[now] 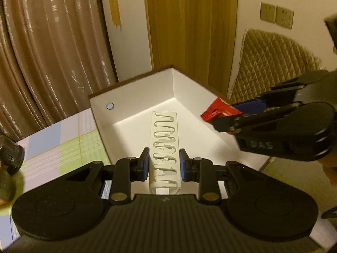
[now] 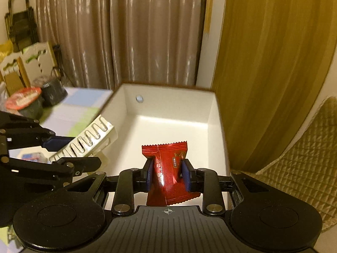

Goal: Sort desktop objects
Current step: 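Carry the white clip and red wrapper over the brown box with both grippers, then open the left gripper dropping the clip while the right gripper releases the wrapper into the box, then withdraw both grippers from the box back toward the table items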

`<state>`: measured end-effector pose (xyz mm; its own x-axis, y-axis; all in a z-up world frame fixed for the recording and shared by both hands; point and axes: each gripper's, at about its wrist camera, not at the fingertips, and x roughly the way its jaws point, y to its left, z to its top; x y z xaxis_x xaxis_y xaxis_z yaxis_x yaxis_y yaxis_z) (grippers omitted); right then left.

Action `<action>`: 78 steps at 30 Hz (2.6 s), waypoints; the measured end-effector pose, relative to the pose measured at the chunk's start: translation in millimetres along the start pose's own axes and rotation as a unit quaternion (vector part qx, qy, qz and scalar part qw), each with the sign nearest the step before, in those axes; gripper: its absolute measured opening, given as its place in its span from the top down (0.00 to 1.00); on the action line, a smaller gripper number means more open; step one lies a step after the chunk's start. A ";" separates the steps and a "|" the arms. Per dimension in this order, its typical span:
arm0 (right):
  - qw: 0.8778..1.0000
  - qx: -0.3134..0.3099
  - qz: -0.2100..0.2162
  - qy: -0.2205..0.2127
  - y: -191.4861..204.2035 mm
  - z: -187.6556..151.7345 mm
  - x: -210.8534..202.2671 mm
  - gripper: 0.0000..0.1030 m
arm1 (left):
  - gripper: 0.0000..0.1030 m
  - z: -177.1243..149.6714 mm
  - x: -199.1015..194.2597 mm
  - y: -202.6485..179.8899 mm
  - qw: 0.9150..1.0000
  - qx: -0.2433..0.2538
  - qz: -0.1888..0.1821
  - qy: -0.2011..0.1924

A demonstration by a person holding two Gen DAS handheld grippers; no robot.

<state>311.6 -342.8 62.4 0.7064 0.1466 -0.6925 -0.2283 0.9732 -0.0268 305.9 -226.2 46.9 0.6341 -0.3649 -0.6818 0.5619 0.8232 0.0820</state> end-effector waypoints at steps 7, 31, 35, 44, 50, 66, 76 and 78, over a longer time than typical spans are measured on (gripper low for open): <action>0.999 0.008 0.009 0.042 -15.3 -6.3 46.6 0.73 | 0.77 -1.9 47.7 0.6 0.999 0.010 -0.002 0.037; 0.997 -0.004 0.007 0.074 -19.4 -10.1 74.8 0.73 | 0.65 1.1 63.7 6.6 0.999 0.021 0.003 0.033; 0.997 -0.017 0.009 0.072 -15.7 -9.6 75.1 0.73 | 0.65 4.6 56.9 9.6 1.000 0.017 0.007 0.025; 0.998 -0.030 0.003 0.059 -11.5 -7.6 65.7 0.73 | 0.65 3.6 42.4 16.9 1.000 0.005 0.017 0.016; 0.998 -0.030 0.003 0.047 -5.3 -4.8 50.9 0.73 | 0.65 5.2 24.1 21.3 1.000 -0.004 0.022 0.003; 0.999 0.010 0.039 -0.027 34.6 -5.6 -34.8 0.73 | 0.58 -35.0 -58.1 62.4 0.996 -0.048 0.070 -0.020; 0.996 0.004 0.073 -0.041 84.2 -33.8 -79.0 0.16 | 0.51 -116.9 -125.6 106.1 0.985 -0.118 0.124 0.006; 0.996 -0.003 0.077 -0.036 93.3 -39.9 -83.5 0.16 | 0.50 -134.5 -142.1 113.3 0.983 -0.131 0.131 0.011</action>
<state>204.6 -271.3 88.9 0.7092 0.3067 -0.6348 -0.3411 0.9373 0.0717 208.0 -22.6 55.4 0.7251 -0.1189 -0.6783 0.2230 0.9725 0.0679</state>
